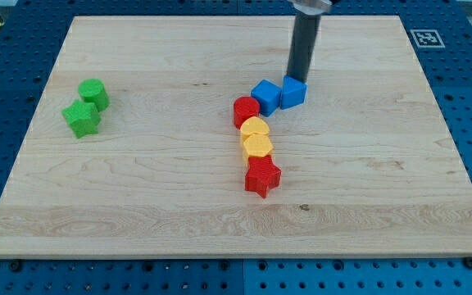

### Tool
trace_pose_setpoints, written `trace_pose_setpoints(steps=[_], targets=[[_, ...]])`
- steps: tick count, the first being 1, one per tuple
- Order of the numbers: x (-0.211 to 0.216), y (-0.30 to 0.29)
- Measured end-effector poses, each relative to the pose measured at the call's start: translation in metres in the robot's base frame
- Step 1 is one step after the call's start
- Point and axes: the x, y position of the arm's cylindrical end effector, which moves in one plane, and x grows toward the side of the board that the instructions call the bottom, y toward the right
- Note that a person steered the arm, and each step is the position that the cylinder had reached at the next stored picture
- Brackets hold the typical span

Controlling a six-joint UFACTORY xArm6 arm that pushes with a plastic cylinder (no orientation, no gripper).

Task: Push the green circle parallel to the left of the red circle

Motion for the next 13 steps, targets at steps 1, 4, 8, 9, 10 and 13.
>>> trace_pose_setpoints(steps=[1,4,8,9,10,13], targets=[[-0.012,-0.07],[-0.018,-0.31],[0.01,-0.334],[0.037,-0.35],[0.037,-0.349],[0.051,-0.291]])
